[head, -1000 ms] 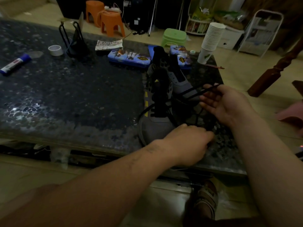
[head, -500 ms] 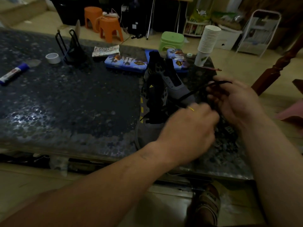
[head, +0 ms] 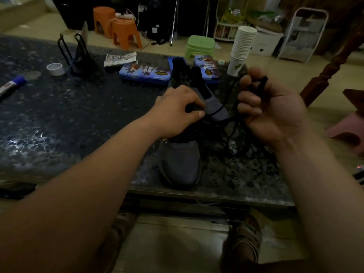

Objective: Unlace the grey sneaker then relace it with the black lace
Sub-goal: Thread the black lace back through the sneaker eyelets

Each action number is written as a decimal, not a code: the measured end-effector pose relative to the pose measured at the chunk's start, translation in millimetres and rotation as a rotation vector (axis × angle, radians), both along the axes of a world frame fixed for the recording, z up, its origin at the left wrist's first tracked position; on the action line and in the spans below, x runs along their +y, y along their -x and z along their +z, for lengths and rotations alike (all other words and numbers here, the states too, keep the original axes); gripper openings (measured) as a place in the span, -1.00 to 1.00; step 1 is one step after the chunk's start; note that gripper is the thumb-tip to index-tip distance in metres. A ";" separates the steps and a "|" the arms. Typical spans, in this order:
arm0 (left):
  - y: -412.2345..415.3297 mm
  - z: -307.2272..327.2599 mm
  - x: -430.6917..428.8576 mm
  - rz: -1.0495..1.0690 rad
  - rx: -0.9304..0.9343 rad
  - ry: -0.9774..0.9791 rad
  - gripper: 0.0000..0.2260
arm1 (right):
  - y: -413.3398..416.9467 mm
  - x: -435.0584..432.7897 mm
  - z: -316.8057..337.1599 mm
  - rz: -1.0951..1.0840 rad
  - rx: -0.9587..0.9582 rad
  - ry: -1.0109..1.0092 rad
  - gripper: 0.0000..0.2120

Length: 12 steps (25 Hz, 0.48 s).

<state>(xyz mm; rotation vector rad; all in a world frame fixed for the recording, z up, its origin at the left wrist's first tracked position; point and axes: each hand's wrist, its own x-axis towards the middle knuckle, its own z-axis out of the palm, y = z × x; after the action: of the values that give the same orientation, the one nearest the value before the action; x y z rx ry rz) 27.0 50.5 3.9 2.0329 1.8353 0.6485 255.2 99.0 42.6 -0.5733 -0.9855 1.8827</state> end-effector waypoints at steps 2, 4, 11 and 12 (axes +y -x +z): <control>1.2 2.1 0.7 0.029 -0.012 -0.036 -0.81 | -2.4 1.3 1.0 0.050 0.006 -0.012 -0.78; -6.5 8.0 -1.3 0.021 -0.025 -0.032 -0.63 | -4.7 4.4 3.3 0.054 -0.025 -0.027 -0.72; -12.2 13.2 -3.6 -0.062 -0.233 -0.029 -0.87 | -8.5 11.8 8.6 -0.066 -0.086 -0.110 -0.74; -7.8 20.9 -4.5 0.028 -0.339 -0.093 -0.85 | -12.7 13.8 7.3 -0.125 -0.125 -0.084 -0.72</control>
<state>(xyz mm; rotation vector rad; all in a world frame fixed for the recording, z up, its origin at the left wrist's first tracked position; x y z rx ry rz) 34.8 46.0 24.8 1.8185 1.6626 1.0337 267.9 112.8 49.8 -0.6927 -1.0797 1.7038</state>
